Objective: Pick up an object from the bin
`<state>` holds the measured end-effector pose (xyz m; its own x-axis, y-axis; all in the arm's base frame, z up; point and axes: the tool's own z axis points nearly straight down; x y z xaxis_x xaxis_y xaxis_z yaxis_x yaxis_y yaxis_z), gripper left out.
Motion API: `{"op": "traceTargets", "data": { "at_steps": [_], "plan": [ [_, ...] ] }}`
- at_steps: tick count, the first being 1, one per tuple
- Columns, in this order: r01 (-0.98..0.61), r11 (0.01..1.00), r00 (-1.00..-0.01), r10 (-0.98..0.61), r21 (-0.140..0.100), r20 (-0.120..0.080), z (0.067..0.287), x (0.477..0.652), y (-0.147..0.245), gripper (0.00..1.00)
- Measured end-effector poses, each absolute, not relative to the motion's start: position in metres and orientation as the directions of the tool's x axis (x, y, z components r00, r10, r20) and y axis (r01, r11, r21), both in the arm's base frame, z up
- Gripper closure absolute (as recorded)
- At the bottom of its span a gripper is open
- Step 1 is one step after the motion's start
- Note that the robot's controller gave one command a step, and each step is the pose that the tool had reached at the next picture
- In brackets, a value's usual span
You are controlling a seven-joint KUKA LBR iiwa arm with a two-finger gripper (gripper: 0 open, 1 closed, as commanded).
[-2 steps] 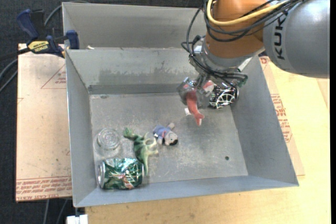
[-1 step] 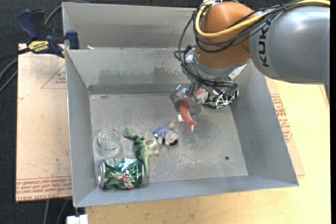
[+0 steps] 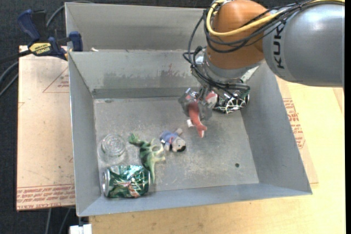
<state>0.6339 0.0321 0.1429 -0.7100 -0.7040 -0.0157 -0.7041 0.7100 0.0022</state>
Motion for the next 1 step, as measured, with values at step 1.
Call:
{"op": "traceTargets", "data": {
  "at_steps": [1],
  "plan": [
    [-0.79,0.612,-0.612,-0.79,-0.012,-0.026,0.241,0.634,0.0059,1.0]
  ]
}}
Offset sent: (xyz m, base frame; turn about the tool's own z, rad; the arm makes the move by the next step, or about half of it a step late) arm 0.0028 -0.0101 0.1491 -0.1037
